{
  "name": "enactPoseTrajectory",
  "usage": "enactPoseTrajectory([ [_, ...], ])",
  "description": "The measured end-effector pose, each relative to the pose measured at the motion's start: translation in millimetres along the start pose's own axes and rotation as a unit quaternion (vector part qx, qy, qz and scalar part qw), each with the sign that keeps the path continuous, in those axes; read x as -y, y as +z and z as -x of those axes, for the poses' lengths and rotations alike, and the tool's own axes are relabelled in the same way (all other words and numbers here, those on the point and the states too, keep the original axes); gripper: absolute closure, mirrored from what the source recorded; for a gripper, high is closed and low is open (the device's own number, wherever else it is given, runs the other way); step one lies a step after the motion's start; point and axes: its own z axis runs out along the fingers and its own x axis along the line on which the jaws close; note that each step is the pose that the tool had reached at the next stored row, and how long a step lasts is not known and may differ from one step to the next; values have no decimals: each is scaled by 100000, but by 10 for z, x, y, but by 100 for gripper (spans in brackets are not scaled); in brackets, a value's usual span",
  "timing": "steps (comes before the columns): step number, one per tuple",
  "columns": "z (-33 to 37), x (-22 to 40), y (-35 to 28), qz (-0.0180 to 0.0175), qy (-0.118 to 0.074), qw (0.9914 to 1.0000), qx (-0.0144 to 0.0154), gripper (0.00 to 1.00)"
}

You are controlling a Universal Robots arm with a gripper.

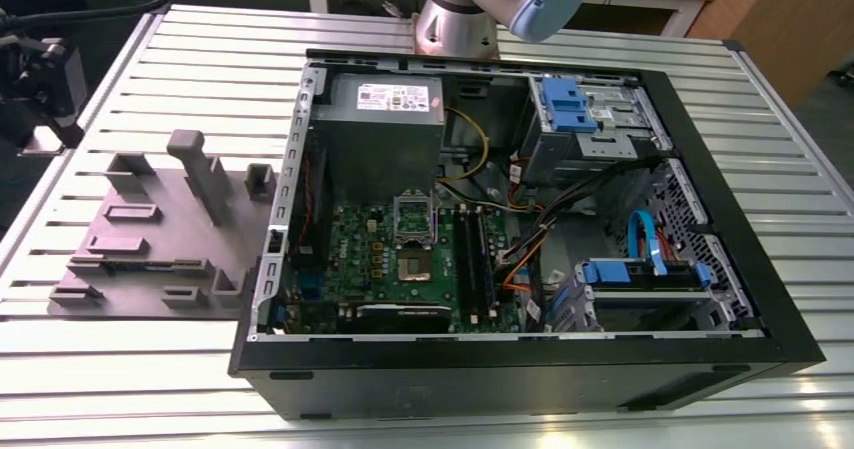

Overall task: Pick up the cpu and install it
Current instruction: 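Pick up the cpu and move it towards the insertion slot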

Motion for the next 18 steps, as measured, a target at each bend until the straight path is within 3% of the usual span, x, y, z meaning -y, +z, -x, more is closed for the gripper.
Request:
enactPoseTrajectory([
  [2,1,0,-24,8,2,100000,8,53],
  [13,2,-1,-29,18,6,100000,4,53],
  [18,42,0,-28,36,4,100000,7,53],
])
